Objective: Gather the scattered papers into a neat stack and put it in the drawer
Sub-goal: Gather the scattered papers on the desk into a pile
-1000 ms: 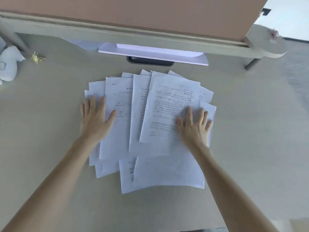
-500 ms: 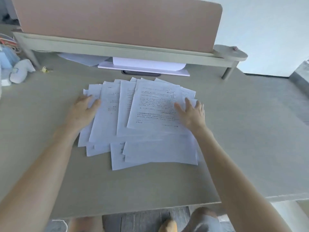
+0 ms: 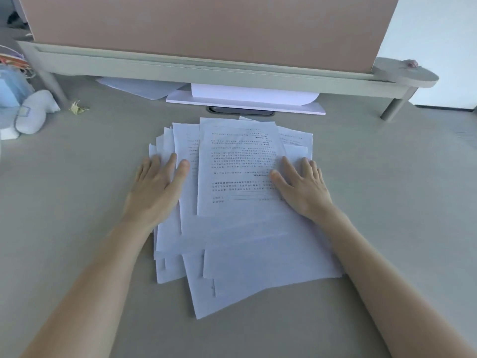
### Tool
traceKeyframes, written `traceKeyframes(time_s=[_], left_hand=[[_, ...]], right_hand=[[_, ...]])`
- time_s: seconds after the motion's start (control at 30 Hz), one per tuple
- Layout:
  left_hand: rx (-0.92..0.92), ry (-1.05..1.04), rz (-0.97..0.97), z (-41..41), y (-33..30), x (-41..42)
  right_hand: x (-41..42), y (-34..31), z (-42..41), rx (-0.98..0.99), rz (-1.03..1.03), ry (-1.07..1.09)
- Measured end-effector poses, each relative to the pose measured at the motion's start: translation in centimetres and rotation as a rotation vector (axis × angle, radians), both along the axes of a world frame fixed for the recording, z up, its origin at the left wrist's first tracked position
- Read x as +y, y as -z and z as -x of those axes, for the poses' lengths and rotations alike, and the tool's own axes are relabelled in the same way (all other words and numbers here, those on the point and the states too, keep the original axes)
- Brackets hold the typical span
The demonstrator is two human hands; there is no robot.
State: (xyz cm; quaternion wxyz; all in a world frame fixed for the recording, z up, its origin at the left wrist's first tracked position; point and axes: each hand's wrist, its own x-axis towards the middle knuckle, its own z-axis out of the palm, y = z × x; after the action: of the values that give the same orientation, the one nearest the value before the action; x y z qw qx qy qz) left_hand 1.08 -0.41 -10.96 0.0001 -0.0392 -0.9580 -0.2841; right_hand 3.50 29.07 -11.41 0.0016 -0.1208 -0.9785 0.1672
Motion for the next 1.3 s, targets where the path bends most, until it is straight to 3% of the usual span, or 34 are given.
traceKeyframes(time_s=[0.1,0.27,0.6,0.77,0.9,1.1,1.23,1.3], left_hand=[[-0.045,-0.012,-0.095,-0.3,-0.3,-0.1],[-0.060,-0.027,-0.132,-1.1,-1.4,0.1],[-0.018,0.032,-0.166,-0.7,-0.5,-0.1],[0.059,-0.063,-0.152,-0.9,-0.9,0.2],[-0.043,-0.046,-0.038,-0.8,-1.3,0.9],[-0.105,0.025,-0.346,-1.1,-1.2,2.8],[0.005,-0.005,-0.394,-0.8,-1.2,2.3],[0.076,-0.087,-0.347,-0.8,-1.3,1.9]], right_hand=[[0.3,-0.7,-1.0,-0.026,0.063,0.015],[-0.3,-0.2,-0.9,0.002,-0.097,0.007],[-2.8,-2.2,-2.1,-0.015,0.201,-0.052],[-1.8,-1.2,-2.3,0.034,-0.006,-0.015],[-2.9,-0.7,-2.0,0.012,-0.006,-0.045],[-4.9,-1.2,-1.7,0.023,0.147,-0.100],[-3.8,-2.1,-2.2,0.107,0.362,-0.040],[-3.1,-2.1,-2.1,0.179,0.241,0.043]])
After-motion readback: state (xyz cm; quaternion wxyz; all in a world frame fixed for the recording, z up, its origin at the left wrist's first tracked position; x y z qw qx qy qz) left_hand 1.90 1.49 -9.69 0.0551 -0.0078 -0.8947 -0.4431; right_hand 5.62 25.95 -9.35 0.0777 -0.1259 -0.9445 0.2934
